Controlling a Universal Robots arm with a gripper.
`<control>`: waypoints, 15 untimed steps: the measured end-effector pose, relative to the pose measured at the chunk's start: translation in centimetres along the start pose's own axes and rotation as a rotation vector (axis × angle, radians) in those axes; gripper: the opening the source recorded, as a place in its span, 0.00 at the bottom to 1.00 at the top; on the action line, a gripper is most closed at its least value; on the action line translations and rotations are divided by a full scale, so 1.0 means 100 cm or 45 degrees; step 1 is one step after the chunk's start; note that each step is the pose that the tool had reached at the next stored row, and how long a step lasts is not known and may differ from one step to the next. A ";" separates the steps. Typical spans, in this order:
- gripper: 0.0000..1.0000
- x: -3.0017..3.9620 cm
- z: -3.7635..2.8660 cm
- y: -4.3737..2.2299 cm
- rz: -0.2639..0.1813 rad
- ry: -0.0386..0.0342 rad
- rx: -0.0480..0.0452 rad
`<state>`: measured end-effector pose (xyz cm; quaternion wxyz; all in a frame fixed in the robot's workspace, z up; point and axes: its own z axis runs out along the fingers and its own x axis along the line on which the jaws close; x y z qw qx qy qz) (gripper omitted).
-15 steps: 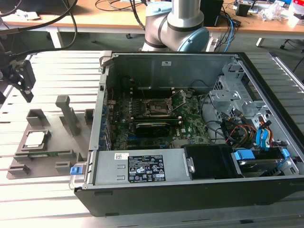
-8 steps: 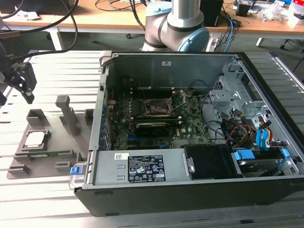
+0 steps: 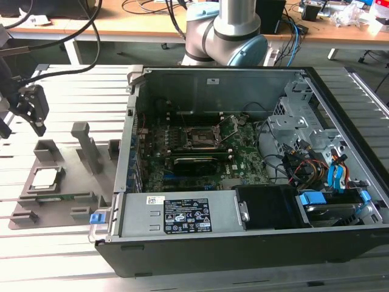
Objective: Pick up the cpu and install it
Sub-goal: 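Pick up the cpu and move it towards the insertion slot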
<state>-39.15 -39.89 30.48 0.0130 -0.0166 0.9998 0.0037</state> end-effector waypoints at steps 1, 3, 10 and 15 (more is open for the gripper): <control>0.68 0.0000 0.0009 0.0000 0.000 0.0000 0.000; 0.68 0.0001 0.0028 0.0000 0.000 0.0000 0.000; 0.68 0.0002 0.0087 -0.0001 0.000 0.0000 0.000; 0.68 0.0004 0.0146 -0.0001 0.000 0.0000 0.000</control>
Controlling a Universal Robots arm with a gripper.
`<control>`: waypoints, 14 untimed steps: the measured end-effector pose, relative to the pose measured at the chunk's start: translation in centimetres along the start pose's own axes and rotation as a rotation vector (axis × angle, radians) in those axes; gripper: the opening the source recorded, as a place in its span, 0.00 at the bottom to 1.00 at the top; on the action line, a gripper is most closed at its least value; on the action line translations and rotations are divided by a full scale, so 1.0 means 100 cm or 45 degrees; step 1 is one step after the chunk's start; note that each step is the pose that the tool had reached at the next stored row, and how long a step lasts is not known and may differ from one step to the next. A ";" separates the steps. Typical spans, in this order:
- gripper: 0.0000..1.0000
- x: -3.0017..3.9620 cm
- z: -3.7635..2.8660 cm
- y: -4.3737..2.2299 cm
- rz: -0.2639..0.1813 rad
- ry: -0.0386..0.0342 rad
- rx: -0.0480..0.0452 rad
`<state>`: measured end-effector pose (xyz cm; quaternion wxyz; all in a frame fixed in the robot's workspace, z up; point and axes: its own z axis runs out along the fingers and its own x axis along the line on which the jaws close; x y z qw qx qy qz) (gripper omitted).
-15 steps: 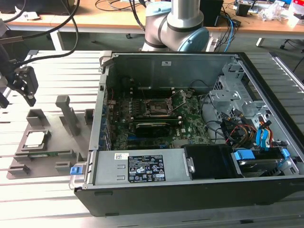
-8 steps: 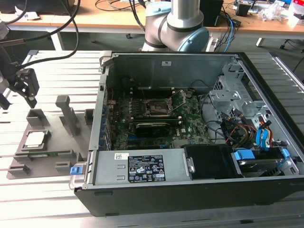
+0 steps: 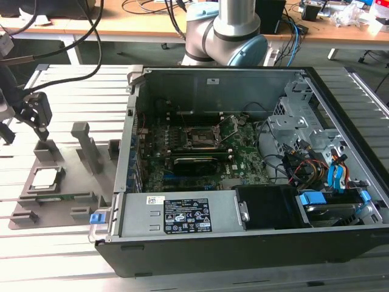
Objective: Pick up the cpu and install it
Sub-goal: 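Pick up the cpu and move it towards the insertion slot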
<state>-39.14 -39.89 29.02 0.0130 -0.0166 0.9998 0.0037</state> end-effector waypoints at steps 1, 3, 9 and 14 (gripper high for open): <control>0.68 0.0000 0.0007 0.0000 0.000 0.0000 0.000; 0.68 0.0003 0.0108 -0.0001 -0.003 0.0001 0.002; 0.68 0.0004 0.0155 -0.0001 -0.003 0.0001 0.002; 0.68 0.0005 0.0199 -0.0001 -0.003 0.0001 0.002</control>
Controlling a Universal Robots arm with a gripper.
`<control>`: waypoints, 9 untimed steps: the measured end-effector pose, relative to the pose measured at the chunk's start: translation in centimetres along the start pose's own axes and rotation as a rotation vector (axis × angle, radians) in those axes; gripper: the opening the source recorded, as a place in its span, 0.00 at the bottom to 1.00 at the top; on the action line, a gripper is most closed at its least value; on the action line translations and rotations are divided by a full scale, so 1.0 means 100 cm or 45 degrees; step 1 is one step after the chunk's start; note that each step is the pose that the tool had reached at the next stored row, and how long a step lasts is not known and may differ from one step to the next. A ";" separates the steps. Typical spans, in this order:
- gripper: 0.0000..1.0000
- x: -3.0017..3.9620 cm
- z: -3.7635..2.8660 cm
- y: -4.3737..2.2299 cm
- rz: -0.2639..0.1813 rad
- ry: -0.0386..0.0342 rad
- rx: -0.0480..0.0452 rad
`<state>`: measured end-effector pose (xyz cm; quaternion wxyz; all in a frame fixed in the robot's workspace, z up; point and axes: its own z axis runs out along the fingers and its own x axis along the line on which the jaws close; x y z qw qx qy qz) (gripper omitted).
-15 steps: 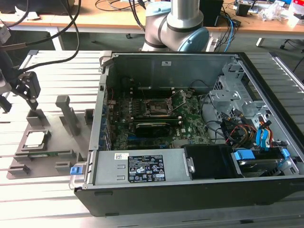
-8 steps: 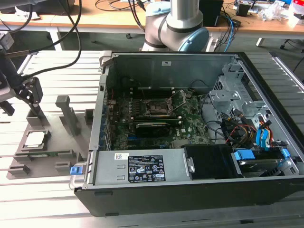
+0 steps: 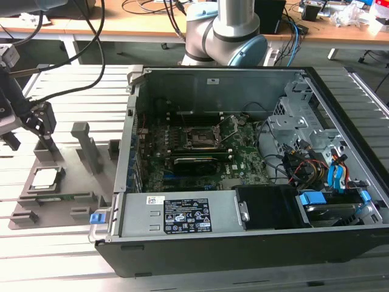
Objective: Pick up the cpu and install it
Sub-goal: 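Pick up the cpu and move it towards the insertion slot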
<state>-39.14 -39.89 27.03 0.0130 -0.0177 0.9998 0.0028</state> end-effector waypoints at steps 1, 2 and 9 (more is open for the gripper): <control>0.68 0.0000 0.0008 0.0000 0.000 0.0000 0.000; 0.68 0.0000 0.0012 0.0000 0.000 0.0001 0.000; 0.68 0.0001 0.0057 0.0000 0.000 0.0000 0.000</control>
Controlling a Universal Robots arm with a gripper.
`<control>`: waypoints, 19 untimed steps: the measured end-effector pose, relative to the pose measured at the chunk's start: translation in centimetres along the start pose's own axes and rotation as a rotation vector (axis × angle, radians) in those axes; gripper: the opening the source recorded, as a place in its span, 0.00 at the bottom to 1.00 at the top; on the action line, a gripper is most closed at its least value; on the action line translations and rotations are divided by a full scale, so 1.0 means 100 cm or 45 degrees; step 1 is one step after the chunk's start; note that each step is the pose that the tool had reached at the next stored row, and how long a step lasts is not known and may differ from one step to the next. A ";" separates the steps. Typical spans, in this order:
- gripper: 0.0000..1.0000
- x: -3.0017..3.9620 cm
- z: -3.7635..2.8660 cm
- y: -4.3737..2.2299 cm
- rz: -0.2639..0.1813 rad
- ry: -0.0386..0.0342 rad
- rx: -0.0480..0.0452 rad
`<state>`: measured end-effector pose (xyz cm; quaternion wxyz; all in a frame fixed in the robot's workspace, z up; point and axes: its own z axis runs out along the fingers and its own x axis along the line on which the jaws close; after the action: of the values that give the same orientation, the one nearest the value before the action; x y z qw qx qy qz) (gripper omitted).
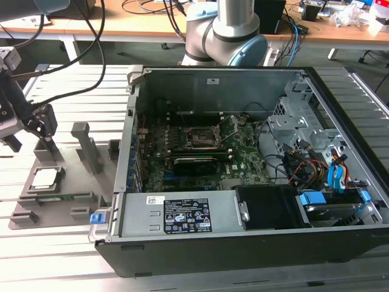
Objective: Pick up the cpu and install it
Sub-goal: 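Pick up the cpu and move it towards the insertion slot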
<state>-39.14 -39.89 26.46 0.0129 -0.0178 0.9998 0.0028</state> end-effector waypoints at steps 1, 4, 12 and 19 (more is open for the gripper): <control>0.68 0.0000 0.0007 0.0000 0.000 0.0000 0.000; 0.68 0.0001 0.0021 0.0000 0.000 0.0000 0.000; 0.68 0.0002 0.0072 0.0000 0.000 -0.0001 0.000; 0.68 0.0003 0.0118 -0.0001 0.000 0.0000 0.000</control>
<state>-39.14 -39.89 25.28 0.0130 -0.0178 0.9998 0.0028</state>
